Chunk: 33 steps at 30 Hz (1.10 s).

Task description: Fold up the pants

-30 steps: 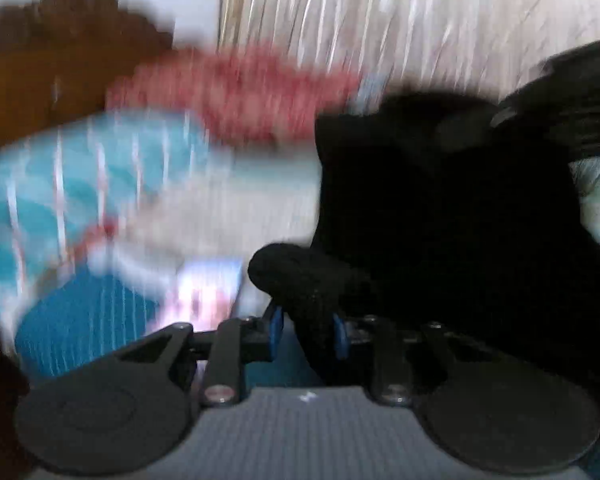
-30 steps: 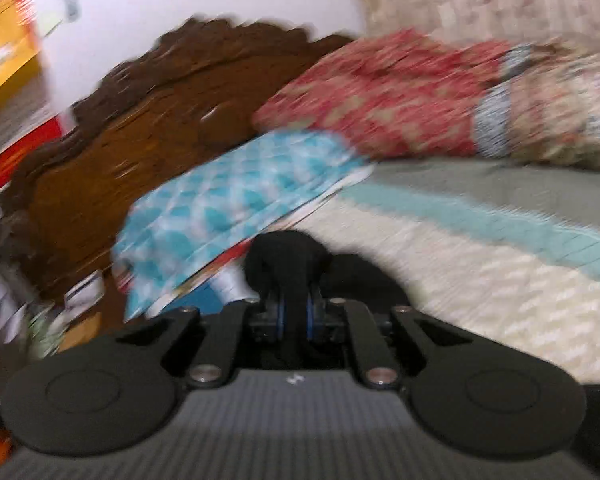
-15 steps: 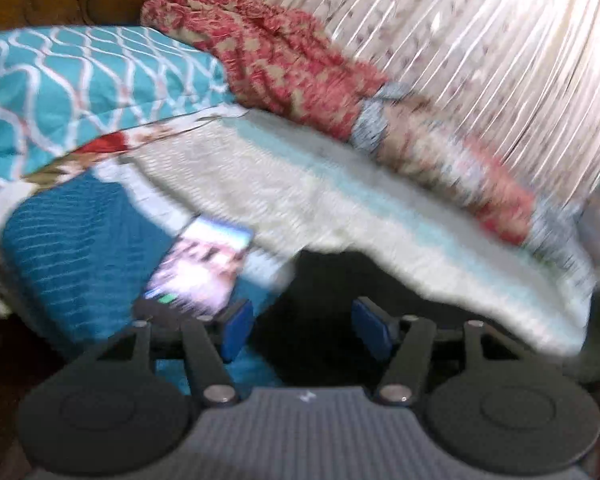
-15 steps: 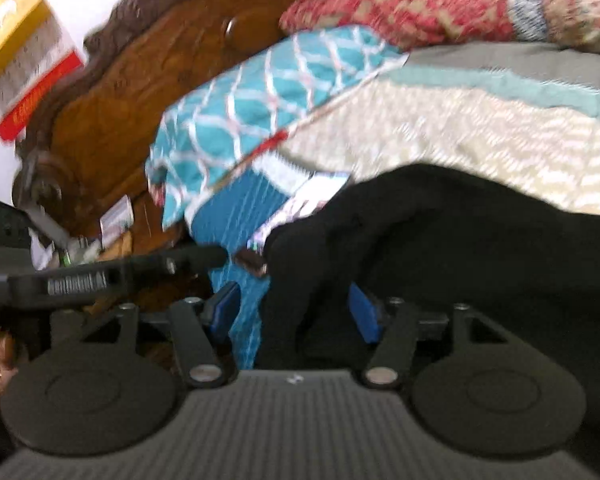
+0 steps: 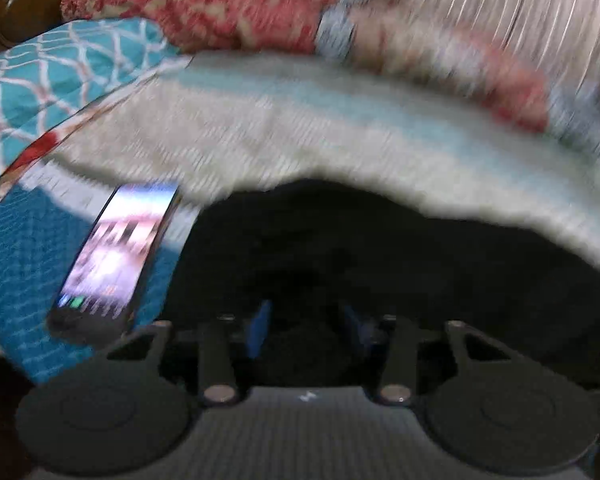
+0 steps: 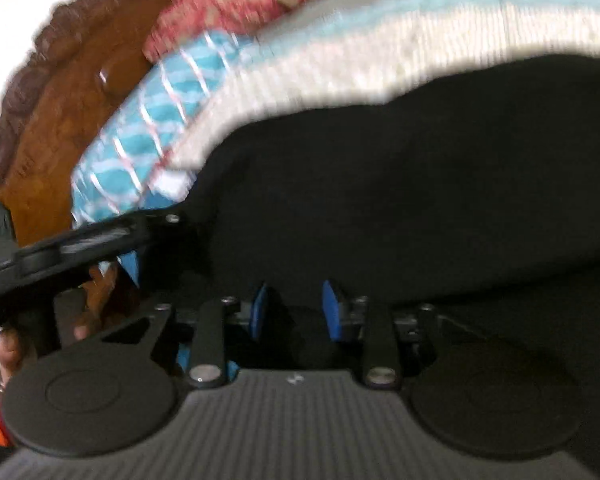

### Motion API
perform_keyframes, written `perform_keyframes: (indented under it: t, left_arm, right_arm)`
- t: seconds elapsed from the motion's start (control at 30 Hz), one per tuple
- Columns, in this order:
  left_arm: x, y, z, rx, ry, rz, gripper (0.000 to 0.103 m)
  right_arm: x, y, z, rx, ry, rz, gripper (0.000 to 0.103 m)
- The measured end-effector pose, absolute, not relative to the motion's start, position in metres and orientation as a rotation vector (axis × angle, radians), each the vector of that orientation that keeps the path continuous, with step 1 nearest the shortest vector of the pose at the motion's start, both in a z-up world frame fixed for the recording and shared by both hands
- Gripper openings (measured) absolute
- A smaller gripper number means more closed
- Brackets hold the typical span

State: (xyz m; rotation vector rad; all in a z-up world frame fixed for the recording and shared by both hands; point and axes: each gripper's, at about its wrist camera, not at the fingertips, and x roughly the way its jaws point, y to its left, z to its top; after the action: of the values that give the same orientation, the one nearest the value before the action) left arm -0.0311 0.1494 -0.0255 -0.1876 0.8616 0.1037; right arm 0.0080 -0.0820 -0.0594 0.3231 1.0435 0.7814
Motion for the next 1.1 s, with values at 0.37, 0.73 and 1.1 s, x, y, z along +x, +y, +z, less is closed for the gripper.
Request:
perform_keyframes:
  t: [0.37, 0.73, 1.1]
  left_arm:
    - [-0.057, 0.121, 0.036, -0.101, 0.705, 0.067, 0.048]
    - [-0.027, 0.033, -0.002, -0.048, 0.853, -0.156, 0.051]
    - [-0.04, 0.013, -0.004, -0.024, 0.893, -0.195, 0.055]
  right_arm:
    - [-0.012, -0.202, 0.002, 0.277, 0.75, 0.656, 0.036]
    - [-0.032, -0.254, -0.023, -0.164, 0.796, 0.707, 0.058]
    - [-0.035, -0.258, -0.004, -0.215, 0.776, 0.694, 0.01]
